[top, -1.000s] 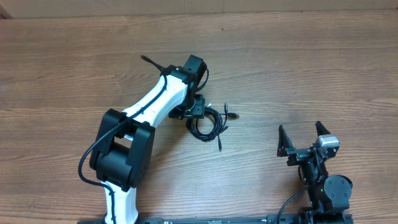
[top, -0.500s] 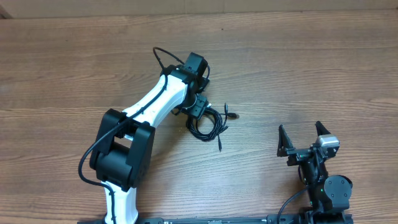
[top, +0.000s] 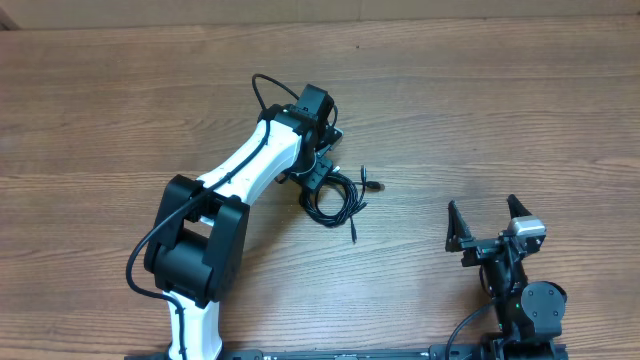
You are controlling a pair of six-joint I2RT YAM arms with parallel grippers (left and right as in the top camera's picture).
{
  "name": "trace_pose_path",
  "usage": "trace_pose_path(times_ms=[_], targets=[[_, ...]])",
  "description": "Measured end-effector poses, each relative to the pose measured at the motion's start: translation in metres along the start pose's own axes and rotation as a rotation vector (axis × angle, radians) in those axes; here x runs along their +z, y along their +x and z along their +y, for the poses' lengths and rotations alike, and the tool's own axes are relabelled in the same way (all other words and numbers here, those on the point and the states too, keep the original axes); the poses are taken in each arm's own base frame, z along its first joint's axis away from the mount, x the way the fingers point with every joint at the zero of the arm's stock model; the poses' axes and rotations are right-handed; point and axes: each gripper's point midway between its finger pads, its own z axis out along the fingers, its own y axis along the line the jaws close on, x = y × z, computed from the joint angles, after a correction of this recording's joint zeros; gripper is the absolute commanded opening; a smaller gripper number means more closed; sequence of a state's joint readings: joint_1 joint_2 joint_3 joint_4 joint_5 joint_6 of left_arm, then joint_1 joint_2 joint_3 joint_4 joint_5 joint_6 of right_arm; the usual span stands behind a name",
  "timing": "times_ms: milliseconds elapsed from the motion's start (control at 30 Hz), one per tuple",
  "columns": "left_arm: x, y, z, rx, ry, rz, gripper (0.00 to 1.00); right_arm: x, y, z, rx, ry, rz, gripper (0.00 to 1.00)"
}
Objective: Untangle cables
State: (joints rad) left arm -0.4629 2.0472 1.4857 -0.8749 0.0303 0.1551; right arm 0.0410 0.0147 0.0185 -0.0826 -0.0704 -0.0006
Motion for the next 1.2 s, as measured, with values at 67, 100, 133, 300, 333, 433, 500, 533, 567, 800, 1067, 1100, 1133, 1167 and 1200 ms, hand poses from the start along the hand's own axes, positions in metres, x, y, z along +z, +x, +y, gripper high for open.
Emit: trace_pose_path(times_ms=[67, 100, 133, 300, 333, 433, 500, 533, 567, 800, 1067, 1100, 1133, 1167, 1200], targets=[[0.0, 0.0, 0.0, 0.003, 0.0, 0.0, 0.5, 0.0, 0.0, 0.0, 0.0, 0.0, 0.0, 1.0], [0.001, 0.0, 0.0, 0.003, 0.0, -0.003, 0.51, 0.0, 0.0, 0.0, 0.0, 0.0, 0.0, 1.0], [0.002, 0.001, 0.0, 0.003, 0.0, -0.002, 0.51, 0.0, 0.0, 0.0, 0.0, 0.0, 0.0, 1.0], [0.014, 0.01, -0.001, -0.004, 0.002, 0.011, 0.47, 0.0, 0.0, 0.0, 0.0, 0.0, 0.0, 1.0], [0.017, 0.013, -0.002, -0.008, 0.003, 0.017, 0.43, 0.0, 0.0, 0.0, 0.0, 0.0, 0.0, 1.0], [0.022, 0.019, -0.002, -0.043, 0.002, 0.027, 0.33, 0.0, 0.0, 0.0, 0.0, 0.0, 0.0, 1.0], [0.022, 0.018, -0.002, -0.063, 0.002, 0.024, 0.22, 0.0, 0.0, 0.0, 0.0, 0.0, 0.0, 1.0], [0.022, 0.018, -0.002, -0.074, 0.003, 0.022, 0.16, 0.0, 0.0, 0.0, 0.0, 0.0, 0.0, 1.0], [0.022, 0.018, -0.002, -0.081, 0.002, 0.022, 0.08, 0.0, 0.0, 0.0, 0.0, 0.0, 0.0, 1.0], [0.022, 0.018, -0.002, -0.124, 0.002, 0.021, 0.04, 0.0, 0.0, 0.0, 0.0, 0.0, 0.0, 1.0], [0.017, 0.028, -0.01, -0.165, 0.043, 0.077, 0.04, 0.0, 0.0, 0.0, 0.0, 0.0, 0.0, 1.0], [0.014, 0.028, -0.012, -0.175, 0.052, 0.086, 0.04, 0.0, 0.0, 0.0, 0.0, 0.0, 0.0, 1.0], [0.009, 0.023, -0.013, -0.185, 0.06, 0.078, 0.04, 0.0, 0.0, 0.0, 0.0, 0.0, 0.0, 1.0], [0.007, 0.021, -0.013, -0.19, 0.062, 0.075, 0.04, 0.0, 0.0, 0.0, 0.0, 0.0, 0.0, 1.0], [0.003, 0.019, -0.014, -0.205, 0.066, 0.081, 0.04, 0.0, 0.0, 0.0, 0.0, 0.0, 0.0, 1.0]])
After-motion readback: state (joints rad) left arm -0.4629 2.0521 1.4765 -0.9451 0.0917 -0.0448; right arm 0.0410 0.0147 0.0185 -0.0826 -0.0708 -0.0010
